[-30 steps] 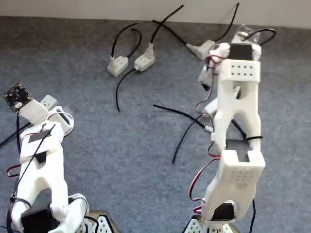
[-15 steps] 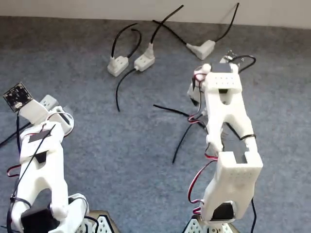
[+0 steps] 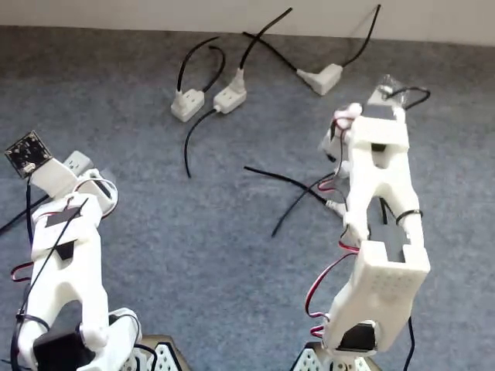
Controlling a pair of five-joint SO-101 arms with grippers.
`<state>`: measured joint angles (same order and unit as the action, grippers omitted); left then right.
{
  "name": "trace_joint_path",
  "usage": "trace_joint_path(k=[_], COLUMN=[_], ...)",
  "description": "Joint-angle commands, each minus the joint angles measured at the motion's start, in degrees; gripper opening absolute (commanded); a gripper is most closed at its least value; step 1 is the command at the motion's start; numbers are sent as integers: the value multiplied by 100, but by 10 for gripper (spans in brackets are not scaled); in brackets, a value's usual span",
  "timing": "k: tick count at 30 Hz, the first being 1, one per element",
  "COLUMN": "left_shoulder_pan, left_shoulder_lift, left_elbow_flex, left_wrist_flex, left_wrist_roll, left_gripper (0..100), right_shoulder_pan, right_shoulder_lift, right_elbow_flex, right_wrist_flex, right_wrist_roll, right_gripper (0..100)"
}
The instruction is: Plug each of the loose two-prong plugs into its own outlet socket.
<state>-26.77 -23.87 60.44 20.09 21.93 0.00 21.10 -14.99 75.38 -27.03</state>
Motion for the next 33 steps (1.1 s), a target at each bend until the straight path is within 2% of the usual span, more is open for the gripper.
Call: trace_joint_path(k=[1, 4, 7, 13, 17, 22, 27, 33], left_shoulder_pan=[84, 75, 75, 84, 84, 84, 84, 75], left_shoulder_lift=[-145, -145, -145, -145, -145, -145, -145, -145], left_elbow_flex=[-189, -189, -189, -189, -189, -189, -189, -189], left_wrist_flex=[35, 35, 35, 44, 44, 44, 44, 44], left_wrist_roll=[-44, -44, -44, -44, -44, -44, -44, -44], left_gripper=[228, 228, 228, 228, 228, 228, 228, 228], right_shoulder_pan=[84, 110, 119, 233, 286, 435, 497, 488], right_shoulder_lift=[-286, -242, -180, 382, 901, 1385, 1393, 1429], right_elbow_flex=[-1297, -1771, -1455, -927, -910, -919, -919, -1411], right_wrist_flex=[699, 1147, 1174, 233, -110, -400, -470, -462], right_wrist_roll=[105, 70, -149, -501, -501, -677, -651, -9], right_gripper=[288, 288, 288, 264, 201, 191, 179, 51])
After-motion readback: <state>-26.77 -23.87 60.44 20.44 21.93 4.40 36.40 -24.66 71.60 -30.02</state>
